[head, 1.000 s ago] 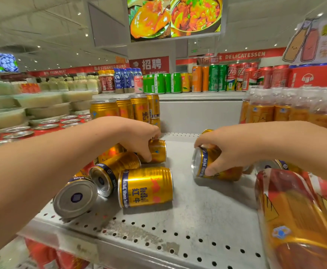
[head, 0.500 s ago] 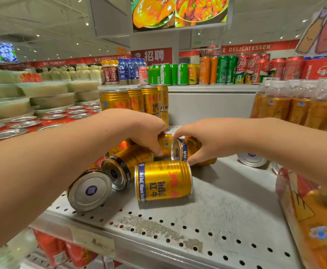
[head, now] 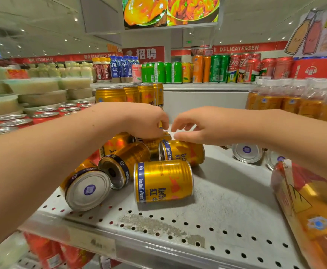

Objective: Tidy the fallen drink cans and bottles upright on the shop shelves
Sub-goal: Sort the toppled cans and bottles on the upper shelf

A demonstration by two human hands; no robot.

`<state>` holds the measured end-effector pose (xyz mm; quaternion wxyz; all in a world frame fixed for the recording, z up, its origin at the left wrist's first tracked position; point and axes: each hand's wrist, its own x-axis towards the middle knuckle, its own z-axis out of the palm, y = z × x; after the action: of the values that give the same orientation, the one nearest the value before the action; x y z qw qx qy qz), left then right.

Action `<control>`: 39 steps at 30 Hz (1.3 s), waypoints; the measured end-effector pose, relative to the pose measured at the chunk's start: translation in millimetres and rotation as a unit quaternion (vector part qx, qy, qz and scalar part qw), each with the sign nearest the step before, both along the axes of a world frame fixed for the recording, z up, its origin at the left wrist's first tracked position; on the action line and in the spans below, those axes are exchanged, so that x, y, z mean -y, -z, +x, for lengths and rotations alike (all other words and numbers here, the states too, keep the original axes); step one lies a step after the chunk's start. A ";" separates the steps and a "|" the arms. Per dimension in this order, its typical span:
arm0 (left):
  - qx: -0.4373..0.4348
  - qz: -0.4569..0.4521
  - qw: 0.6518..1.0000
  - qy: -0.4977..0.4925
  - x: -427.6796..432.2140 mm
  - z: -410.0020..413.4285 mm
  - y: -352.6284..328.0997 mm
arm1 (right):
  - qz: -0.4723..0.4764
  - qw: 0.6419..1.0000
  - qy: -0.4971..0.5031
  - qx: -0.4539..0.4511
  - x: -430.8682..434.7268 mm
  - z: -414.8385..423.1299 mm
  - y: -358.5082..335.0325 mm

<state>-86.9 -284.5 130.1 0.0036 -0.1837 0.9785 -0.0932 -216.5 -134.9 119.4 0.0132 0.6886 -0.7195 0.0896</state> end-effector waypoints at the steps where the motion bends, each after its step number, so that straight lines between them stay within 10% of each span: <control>1: -0.009 0.004 1.000 0.000 0.5 0.5 1.0 | 0.013 1.000 0.022 -0.008 -1.2 -3.5 1.6; 11: -0.135 0.063 0.987 0.065 -21.4 29.6 -15.3 | 0.057 0.986 0.104 0.120 2.1 -13.2 27.2; 16: 0.024 0.185 0.981 0.056 -39.7 59.4 -14.3 | 0.034 0.982 0.072 0.170 12.5 -10.3 28.9; 29: -0.014 0.221 0.973 0.063 -35.1 50.0 -2.3 | 0.008 0.995 0.062 -0.075 -31.4 -32.3 1.8; 39: -0.073 0.058 0.992 0.088 -21.8 -78.7 -0.9 | 0.040 0.984 0.151 -0.089 -82.8 -84.6 -0.7</control>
<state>-165.6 -262.7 131.0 -0.0654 -0.1029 0.9923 -0.0222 -301.1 -52.1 120.1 0.0630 0.5773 -0.8141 -0.0044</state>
